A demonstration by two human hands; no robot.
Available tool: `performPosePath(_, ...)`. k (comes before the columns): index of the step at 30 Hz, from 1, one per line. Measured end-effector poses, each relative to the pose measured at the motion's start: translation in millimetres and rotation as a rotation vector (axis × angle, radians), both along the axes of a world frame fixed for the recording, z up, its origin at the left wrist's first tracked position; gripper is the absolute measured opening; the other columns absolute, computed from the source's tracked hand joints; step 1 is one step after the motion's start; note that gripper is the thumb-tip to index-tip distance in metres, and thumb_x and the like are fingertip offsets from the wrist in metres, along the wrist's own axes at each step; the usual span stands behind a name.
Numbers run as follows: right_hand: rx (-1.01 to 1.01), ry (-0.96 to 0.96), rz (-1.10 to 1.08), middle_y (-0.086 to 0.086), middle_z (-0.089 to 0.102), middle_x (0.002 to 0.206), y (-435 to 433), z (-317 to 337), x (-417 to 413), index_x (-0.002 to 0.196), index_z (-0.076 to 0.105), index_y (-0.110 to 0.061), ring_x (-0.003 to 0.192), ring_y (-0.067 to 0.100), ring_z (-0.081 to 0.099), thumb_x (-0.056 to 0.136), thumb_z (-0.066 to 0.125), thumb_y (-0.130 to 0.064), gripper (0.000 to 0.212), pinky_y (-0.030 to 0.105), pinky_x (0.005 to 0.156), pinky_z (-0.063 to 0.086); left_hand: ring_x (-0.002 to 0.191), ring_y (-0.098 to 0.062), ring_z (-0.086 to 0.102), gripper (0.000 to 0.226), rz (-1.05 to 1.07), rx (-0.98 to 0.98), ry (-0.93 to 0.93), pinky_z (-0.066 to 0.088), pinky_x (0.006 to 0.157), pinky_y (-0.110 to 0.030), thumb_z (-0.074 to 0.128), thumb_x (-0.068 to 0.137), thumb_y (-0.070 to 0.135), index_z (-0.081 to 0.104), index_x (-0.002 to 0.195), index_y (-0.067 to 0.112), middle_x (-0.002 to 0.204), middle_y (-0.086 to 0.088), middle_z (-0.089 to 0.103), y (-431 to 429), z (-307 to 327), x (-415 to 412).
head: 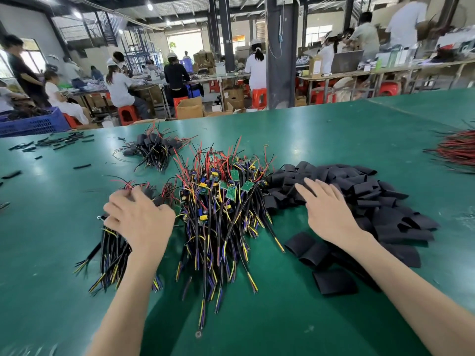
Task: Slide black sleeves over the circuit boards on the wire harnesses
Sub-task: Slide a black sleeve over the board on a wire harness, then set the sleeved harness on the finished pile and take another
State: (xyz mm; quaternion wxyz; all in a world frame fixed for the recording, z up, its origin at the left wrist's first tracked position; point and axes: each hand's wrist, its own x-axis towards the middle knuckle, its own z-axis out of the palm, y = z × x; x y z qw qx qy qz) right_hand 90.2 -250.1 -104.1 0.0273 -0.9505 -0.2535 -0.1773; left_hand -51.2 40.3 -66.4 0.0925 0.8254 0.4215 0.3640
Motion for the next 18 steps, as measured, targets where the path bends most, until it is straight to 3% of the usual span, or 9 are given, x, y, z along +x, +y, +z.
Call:
performPosePath(4,-0.034,-0.014,0.104,-0.005,0.016,0.156,10,-1,2,0.149,0.018,-0.028,0.142,0.017,0.018,0.081,0.050,-0.009,0.077,0.037,0.115,0.009,0.107,-0.031,0.042,0.034,-0.336,0.262,-0.101,0.029,0.087,-0.043,0.060,0.076,0.012,0.063,0.109,0.015,0.112,-0.011,0.053,-38,12,24)
performPosePath(8,-0.035,0.012,0.157,-0.002,0.030,0.150,11,-6,7,0.144,0.033,-0.024,0.136,0.020,0.028,0.087,0.047,-0.010,0.060,0.035,0.109,0.019,0.108,-0.019,0.044,0.025,-0.591,0.347,0.071,0.026,0.091,-0.037,0.050,0.089,0.022,0.066,0.108,0.025,0.109,0.004,0.058,-75,16,70)
performPosePath(13,0.025,0.044,0.121,0.005,0.040,0.118,11,-4,9,0.118,0.051,-0.013,0.105,0.025,0.043,0.094,0.045,-0.017,0.025,0.034,0.085,0.037,0.113,-0.028,0.046,0.028,-0.532,0.397,0.519,0.025,0.101,-0.047,0.048,0.093,0.037,0.065,0.104,0.017,0.112,-0.005,0.060,-96,14,110)
performPosePath(18,-0.007,0.011,0.082,0.002,0.043,0.121,11,-3,6,0.113,0.048,-0.018,0.108,0.023,0.041,0.095,0.044,-0.022,0.019,0.033,0.087,0.036,0.104,-0.030,0.053,0.015,-0.464,0.296,0.503,0.024,0.101,-0.047,0.059,0.087,0.024,0.047,0.083,0.017,0.096,-0.006,0.065,-100,18,113)
